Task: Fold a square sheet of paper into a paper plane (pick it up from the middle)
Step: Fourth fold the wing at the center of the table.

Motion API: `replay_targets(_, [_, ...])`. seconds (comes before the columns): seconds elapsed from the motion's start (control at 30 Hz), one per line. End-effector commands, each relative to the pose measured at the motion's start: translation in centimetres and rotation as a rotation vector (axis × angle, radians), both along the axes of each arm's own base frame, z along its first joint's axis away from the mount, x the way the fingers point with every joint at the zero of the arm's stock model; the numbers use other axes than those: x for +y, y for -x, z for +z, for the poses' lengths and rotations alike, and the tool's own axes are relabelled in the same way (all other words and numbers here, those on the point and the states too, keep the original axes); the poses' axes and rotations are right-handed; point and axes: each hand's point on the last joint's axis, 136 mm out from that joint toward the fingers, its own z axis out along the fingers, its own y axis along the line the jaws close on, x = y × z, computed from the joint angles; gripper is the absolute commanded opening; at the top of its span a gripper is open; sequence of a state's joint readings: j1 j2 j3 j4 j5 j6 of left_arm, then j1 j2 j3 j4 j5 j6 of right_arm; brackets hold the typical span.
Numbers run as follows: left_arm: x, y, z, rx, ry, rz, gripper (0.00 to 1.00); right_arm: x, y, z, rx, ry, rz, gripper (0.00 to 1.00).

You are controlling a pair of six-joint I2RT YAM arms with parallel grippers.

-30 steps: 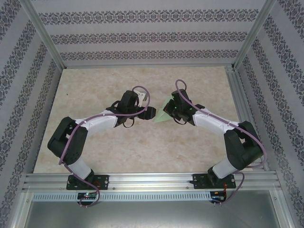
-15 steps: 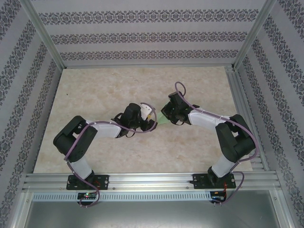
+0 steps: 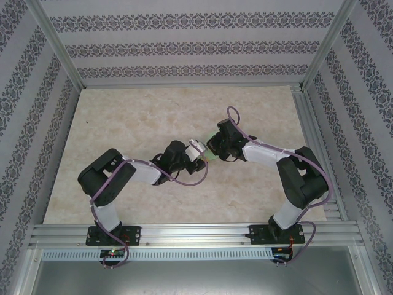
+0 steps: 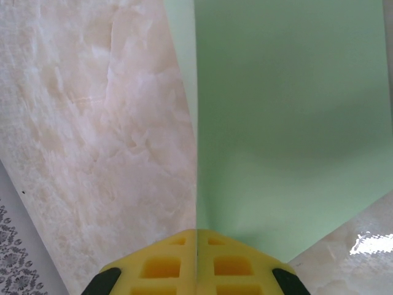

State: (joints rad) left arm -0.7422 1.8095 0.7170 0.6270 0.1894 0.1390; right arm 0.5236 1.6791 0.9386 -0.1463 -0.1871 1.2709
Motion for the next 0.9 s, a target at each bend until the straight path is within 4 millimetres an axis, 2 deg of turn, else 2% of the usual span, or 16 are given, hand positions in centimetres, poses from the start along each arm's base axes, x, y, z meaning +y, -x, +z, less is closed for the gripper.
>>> replay_targets(0.0, [-0.4,-0.3,0.0,-0.080,-0.001,-0.008,0.51,0.9,-0.4,0.4,-0.002,-0.035,0.002,0.03])
replay_targets(0.1, [-0.4,-0.4,-0.9,-0.072,-0.014,-0.007,0.46,1.0,-0.5,0.4,0.001,-0.040,0.006,0.03])
replay_targets(0.37, [-0.2,-0.9,-1.2,-0.078,0.008,0.029,0.36,1.0,-0.3,0.0,0.020,-0.049,0.005,0.03])
replay_targets(0.7, [0.0,-1.7,-1.4,-0.100,0.012,0.072,0.31,1.6,-0.2,0.1,0.046,-0.106,0.007,0.06])
replay_targets(0.8, [-0.1,-1.7,-1.2,-0.102,0.022,0.067,0.25,1.6,-0.1,0.0,0.054,-0.110,0.006,0.07])
replay_targets(0.87, [-0.2,-1.7,-1.1,-0.099,0.027,0.066,0.18,1.4,-0.1,-0.1,0.053,-0.109,0.005,0.12])
